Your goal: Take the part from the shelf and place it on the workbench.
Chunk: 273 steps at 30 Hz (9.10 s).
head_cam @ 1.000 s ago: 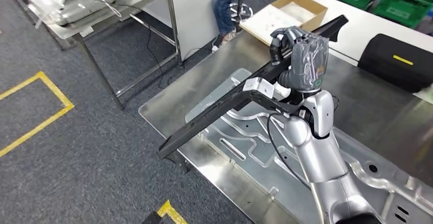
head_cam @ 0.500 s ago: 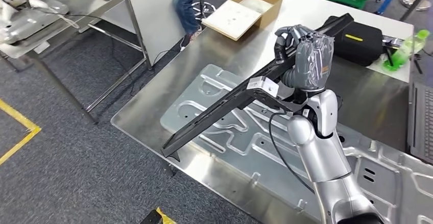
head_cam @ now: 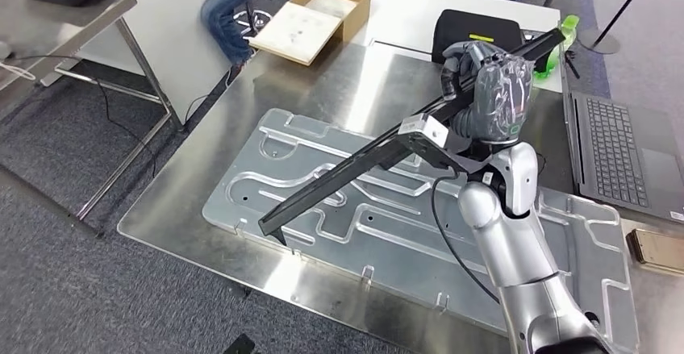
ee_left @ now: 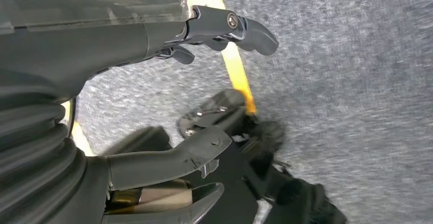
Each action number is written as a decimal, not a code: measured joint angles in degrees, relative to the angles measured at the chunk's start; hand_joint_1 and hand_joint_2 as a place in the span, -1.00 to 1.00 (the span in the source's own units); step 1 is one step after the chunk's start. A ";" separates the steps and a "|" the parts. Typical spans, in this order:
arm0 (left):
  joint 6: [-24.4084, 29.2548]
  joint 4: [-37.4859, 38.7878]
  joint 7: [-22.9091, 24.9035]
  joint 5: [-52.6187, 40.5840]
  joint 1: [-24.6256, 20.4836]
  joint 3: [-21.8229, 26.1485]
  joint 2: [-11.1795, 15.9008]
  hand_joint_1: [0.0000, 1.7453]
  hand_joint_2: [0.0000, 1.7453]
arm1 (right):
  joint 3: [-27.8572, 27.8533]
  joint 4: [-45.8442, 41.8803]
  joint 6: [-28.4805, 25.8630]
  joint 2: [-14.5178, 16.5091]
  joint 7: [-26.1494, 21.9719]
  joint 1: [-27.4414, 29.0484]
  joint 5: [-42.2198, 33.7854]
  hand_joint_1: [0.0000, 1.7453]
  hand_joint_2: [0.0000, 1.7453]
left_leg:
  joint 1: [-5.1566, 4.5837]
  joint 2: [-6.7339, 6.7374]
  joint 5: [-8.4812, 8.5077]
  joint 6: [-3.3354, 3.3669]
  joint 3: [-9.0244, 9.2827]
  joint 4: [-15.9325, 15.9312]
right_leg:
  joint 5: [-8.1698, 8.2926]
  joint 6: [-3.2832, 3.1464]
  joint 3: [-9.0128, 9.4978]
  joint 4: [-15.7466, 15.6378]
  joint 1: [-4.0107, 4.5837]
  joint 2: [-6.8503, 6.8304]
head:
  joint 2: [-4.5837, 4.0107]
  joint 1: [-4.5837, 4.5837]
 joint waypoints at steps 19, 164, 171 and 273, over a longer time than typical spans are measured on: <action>0.89 0.00 -3.73 0.10 0.26 2.40 0.48 -1.00 1.00 | -5.67 15.65 13.47 -0.59 6.38 -5.72 -18.61 -0.50 1.00 | -0.67 4.43 -0.80 0.10 -0.76 0.85 | -0.23 -1.12 1.81 -1.88 0.51 -8.29 | 0.00 0.07; 0.06 0.11 -4.46 -6.54 0.35 6.99 -0.25 -1.00 -1.00 | 11.41 -6.01 4.59 -2.86 -0.79 -1.34 12.68 -1.00 -1.00 | -0.89 0.27 3.57 2.19 -1.51 -1.76 | -6.76 0.64 -0.85 9.98 -0.08 -7.80 | 0.00 -0.49; 0.16 0.11 -4.46 -6.73 0.42 7.04 -0.15 -1.00 -1.00 | 11.45 -6.08 4.52 -2.88 -0.79 -1.57 12.70 -1.00 -1.00 | -0.58 -2.65 3.70 0.00 -2.77 -1.24 | -2.61 -0.76 3.66 -0.81 -0.23 -5.42 | 0.00 -0.52; 1.57 0.38 -4.25 -9.96 3.38 8.05 3.61 -1.00 -1.00 | 11.24 2.63 -0.87 -1.79 -4.74 5.52 7.94 -1.00 -1.00 | -0.68 6.29 2.96 -0.88 -3.36 1.13 | -4.01 -1.35 4.85 -0.81 0.28 -12.93 | 0.00 -1.50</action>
